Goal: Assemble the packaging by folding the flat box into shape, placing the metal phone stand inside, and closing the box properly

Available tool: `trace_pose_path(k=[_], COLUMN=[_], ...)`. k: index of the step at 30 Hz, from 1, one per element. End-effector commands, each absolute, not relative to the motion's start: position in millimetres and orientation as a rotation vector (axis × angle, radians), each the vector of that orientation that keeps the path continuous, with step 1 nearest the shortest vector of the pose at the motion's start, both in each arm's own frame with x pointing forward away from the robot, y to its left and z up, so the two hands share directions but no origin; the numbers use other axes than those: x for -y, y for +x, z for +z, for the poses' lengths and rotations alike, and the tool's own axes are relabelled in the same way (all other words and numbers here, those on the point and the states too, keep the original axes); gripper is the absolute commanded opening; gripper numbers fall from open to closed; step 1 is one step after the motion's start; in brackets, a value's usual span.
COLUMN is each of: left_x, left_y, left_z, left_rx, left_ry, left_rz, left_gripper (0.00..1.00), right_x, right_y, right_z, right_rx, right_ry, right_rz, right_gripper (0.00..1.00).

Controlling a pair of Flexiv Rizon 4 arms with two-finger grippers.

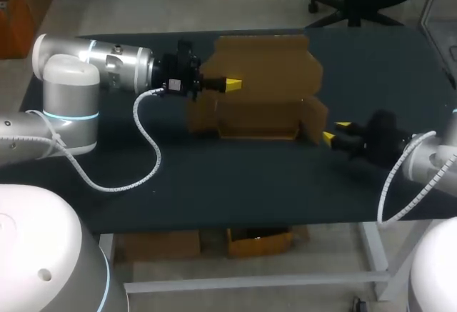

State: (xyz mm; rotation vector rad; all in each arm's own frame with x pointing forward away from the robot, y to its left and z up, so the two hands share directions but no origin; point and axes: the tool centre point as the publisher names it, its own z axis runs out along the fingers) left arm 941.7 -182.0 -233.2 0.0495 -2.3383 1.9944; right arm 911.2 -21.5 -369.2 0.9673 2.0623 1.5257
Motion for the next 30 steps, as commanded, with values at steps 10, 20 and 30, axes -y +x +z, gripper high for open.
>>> trace_pose_path(k=[10, 20, 30], left_x=[182, 182, 182], left_y=[942, 942, 942], left_z=[-237, -237, -237], left_rx=[2.337, 2.337, 2.337], left_ry=[0.049, 0.049, 0.049], left_rz=[1.996, 1.996, 1.996], left_gripper=[0.0, 0.0, 0.0], right_x=[-10, -25, -31], right_y=[928, 933, 931], right_z=[-377, -376, -377], right_rx=[-2.045, -2.034, -2.002], right_ry=[0.987, 1.004, 1.054], right_rz=[1.471, 1.447, 1.431], right_gripper=[0.34, 0.15, 0.0])
